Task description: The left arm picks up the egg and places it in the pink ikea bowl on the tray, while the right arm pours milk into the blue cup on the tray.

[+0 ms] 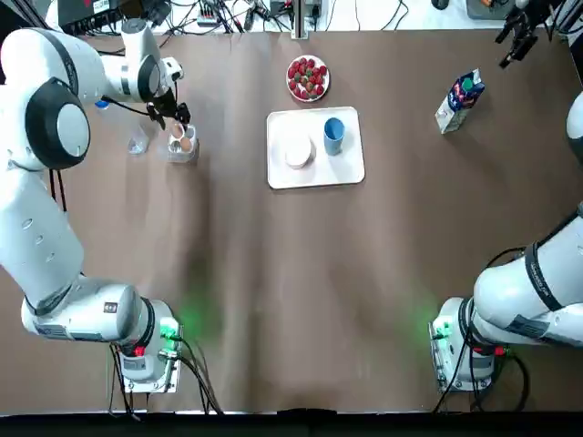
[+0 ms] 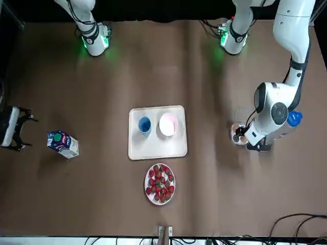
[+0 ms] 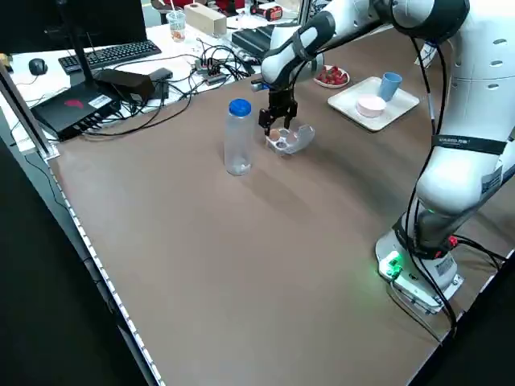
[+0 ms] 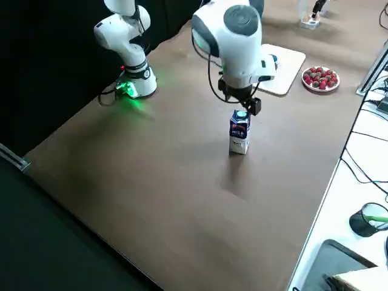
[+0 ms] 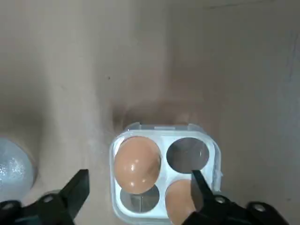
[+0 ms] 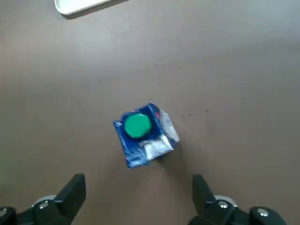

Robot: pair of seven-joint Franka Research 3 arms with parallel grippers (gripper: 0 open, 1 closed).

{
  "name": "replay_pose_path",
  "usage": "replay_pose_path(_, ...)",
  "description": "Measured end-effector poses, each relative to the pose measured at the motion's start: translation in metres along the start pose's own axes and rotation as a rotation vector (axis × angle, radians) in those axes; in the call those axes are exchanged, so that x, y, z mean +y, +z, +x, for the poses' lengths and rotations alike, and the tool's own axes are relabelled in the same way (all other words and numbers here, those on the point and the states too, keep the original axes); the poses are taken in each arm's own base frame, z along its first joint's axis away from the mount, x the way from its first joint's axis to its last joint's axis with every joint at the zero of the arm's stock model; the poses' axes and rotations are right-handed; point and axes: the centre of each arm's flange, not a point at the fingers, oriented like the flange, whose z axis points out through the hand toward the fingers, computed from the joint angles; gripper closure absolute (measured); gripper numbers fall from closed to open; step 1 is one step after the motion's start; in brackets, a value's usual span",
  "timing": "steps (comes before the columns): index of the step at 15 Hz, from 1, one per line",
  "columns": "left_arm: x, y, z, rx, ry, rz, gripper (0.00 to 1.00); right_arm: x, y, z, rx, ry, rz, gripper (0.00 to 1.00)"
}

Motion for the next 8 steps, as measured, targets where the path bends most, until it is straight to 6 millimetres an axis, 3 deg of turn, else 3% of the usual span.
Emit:
replay_pose_path(2, -0.001, 0.005, -0.002, 0.005, -0.001, -0.001, 0.13, 0.009, 0.007, -0.025, 0.064, -0.057, -0.034, 0.0)
replay_pose_path(3, -0.001, 0.006, -0.003, 0.006, -0.002, -0.001, 0.2, 0.013, 0.013, -0.037, 0.106, -0.092, -0.049, 0.0)
replay_pose_path(8, -0.001, 0.01, -0.001, 0.018, -0.002, -0.001, 0.29, 0.035, 0.063, -0.102, 0.274, -0.231, -0.108, 0.0)
